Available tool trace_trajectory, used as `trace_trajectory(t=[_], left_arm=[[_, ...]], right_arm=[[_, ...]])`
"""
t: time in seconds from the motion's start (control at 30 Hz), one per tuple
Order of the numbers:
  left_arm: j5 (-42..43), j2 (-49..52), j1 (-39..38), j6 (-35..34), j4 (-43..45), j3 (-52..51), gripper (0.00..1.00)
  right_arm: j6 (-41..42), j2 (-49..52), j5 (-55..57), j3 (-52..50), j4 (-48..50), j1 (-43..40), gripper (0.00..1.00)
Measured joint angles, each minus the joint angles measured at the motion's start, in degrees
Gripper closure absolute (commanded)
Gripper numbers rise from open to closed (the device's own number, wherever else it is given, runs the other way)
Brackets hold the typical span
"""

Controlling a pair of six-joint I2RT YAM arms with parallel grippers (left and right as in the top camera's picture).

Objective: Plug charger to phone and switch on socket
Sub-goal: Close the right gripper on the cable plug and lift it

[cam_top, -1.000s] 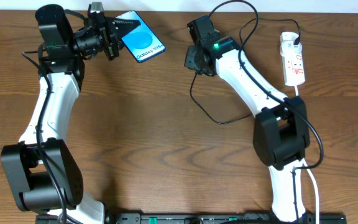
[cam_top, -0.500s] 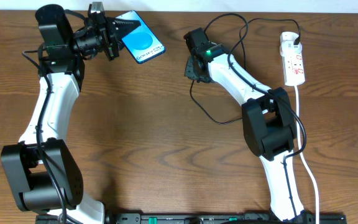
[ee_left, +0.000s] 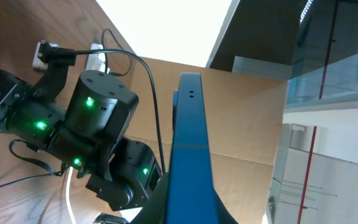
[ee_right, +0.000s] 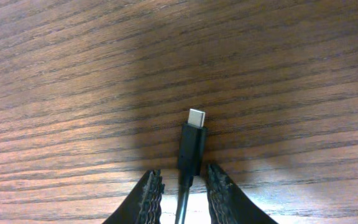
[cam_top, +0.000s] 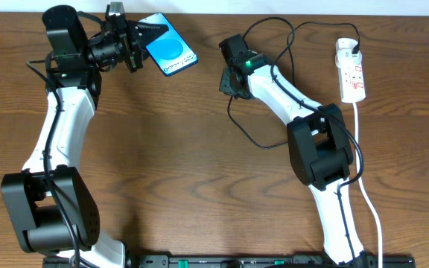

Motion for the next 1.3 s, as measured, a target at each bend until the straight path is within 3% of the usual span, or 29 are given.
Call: trace_trajectory(t=[0.07,0.43,0.63,0.9,1.3], left_arm=[[0.0,0.0,0.0,0.0,0.0,0.0,0.93],[0.0,0.0,0.0,0.0,0.0,0.0,0.93],[0.0,0.0,0.0,0.5,0.0,0.0,0.93],[0.0,0.0,0.0,1.6,0.0,0.0,0.93],[2.0,0.0,0.0,4.7,0.0,0.0,0.93]], right_arm=[[-0.7,0.1,-0.1,0.1,-0.4,0.0,0.99],[-9.4,0.3,-3.2,0.6,-1.5,-0.5,0.99],[-24.3,0.3,-24.5,0.4,-2.9,-3.6,0.99],[-43.7,-6.2,-50.7,-0.1,-15.5,-10.6,0.99],[-57.6,-10.6,-65.7,-0.1,-26.9,-12.9,0.99]])
